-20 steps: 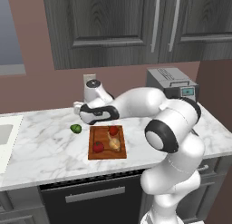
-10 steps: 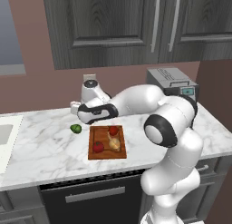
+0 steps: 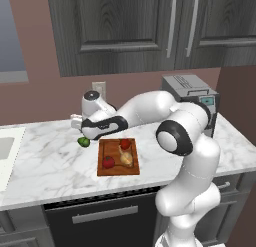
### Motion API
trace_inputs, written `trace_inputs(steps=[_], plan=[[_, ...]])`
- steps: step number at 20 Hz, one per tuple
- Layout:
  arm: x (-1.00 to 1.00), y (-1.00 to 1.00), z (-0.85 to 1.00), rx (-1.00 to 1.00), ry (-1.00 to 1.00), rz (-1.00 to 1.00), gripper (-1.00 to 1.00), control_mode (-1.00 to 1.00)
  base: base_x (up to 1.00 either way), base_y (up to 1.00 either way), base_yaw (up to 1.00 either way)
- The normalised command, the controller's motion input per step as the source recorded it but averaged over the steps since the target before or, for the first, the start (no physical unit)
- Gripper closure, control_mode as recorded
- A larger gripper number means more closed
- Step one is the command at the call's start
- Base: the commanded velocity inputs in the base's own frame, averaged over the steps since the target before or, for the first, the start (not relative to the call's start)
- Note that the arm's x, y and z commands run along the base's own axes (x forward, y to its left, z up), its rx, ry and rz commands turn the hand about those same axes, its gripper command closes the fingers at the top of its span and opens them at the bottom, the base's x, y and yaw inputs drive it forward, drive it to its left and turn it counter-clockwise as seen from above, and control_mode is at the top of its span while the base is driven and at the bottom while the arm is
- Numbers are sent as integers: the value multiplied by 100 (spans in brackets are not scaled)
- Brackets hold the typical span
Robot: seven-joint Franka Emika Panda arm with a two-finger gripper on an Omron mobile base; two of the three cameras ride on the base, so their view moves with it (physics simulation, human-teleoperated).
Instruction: Place the avocado, onion, tomato, and bell pepper on the cutting board.
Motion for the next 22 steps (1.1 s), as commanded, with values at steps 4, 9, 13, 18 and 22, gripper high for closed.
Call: trace_inputs(steps=[4, 9, 13, 18, 22], plan=[[0, 0, 0, 0, 0, 0, -100, -100, 0, 0, 0], [3, 0, -7, 0, 0, 0, -100, -100, 0, 0, 0], [5, 0, -13, 0, 0, 0, -100, -100, 0, 0, 0], [10, 5, -10, 0, 0, 0, -100, -100, 0, 0, 0], [25, 20, -12, 0, 0, 0, -100, -100, 0, 0, 0]])
